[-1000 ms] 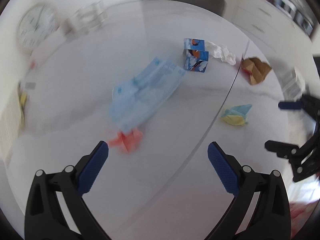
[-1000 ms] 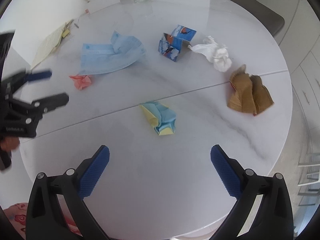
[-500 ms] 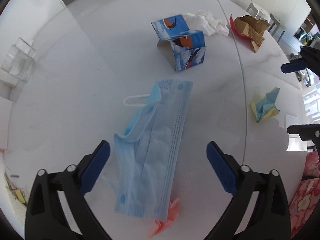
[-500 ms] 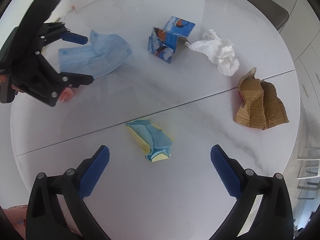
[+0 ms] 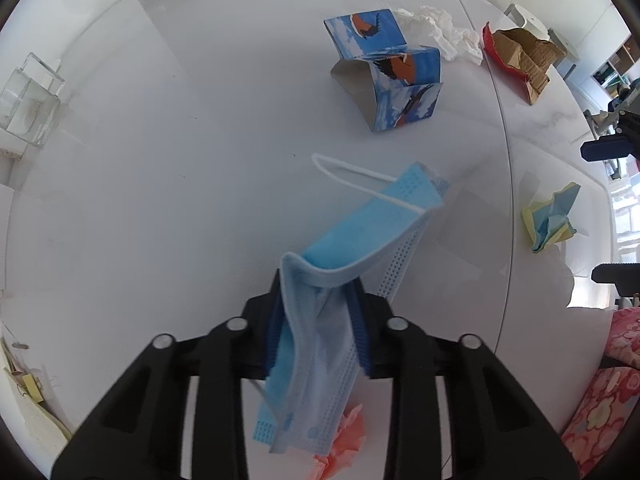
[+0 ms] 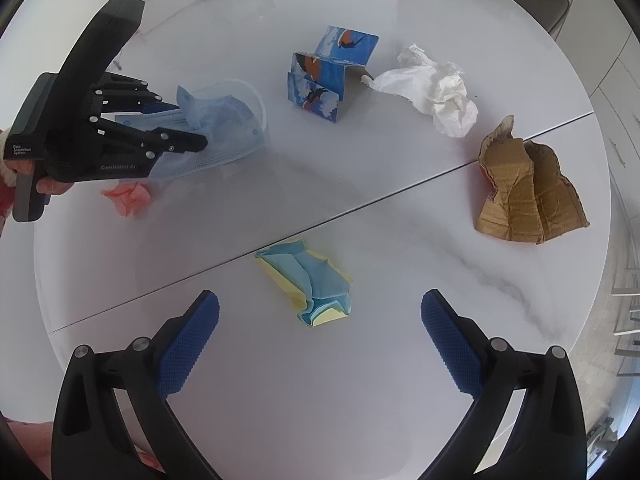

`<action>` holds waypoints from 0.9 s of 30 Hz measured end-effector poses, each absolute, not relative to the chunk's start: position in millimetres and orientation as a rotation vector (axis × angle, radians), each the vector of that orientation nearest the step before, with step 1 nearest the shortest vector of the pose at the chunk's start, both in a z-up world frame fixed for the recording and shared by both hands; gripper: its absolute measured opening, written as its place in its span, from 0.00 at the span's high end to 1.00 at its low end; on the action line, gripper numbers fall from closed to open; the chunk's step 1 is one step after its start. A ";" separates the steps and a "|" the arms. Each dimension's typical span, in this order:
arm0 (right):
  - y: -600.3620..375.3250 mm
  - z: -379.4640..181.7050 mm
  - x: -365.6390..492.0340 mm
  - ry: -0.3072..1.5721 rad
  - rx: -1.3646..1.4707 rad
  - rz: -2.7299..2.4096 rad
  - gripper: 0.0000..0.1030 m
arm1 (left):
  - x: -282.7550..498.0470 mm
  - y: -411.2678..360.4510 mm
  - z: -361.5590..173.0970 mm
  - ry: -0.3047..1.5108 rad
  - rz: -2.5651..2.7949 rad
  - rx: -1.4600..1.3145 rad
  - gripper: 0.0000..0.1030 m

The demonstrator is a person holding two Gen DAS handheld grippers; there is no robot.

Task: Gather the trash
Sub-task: 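Grasp the yellow-blue crumpled paper with the right gripper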

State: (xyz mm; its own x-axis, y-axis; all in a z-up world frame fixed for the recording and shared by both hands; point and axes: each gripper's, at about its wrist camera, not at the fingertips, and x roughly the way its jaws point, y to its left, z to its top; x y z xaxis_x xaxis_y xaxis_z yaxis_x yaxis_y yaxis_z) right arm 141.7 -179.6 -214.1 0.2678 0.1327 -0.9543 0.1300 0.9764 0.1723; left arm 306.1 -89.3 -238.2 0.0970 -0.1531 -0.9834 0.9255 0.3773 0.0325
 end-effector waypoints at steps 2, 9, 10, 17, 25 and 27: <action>-179.9 -213.6 141.9 1.300 0.232 0.005 0.03 | 306.3 -88.5 -234.8 1.189 -0.953 0.835 0.77; -185.8 -206.9 142.5 1.288 0.233 0.005 0.03 | 306.7 -82.0 -223.2 1.181 -0.940 0.801 0.79; -186.6 -205.7 142.2 1.287 0.234 0.004 0.03 | 307.4 -80.7 -221.0 1.178 -0.939 0.799 0.79; -194.3 -204.2 135.0 1.288 0.242 -0.005 0.03 | 314.7 -83.0 -212.0 1.176 -0.940 0.779 0.79; -198.0 -203.2 129.8 1.280 0.248 -0.010 0.03 | 322.7 -64.1 -195.3 1.168 -0.913 0.680 0.79; -196.3 -204.9 129.0 1.280 0.238 -0.003 0.02 | 326.3 -53.6 -181.4 1.174 -0.895 0.580 0.79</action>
State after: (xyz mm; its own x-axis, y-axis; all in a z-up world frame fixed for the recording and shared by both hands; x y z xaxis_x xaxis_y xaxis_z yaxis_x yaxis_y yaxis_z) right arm 129.0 -196.3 -204.9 0.2899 0.1297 -0.9482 0.1347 0.9754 0.1746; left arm 326.3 -53.6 -181.4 0.1201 -0.2896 -0.9496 0.8391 0.5409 -0.0588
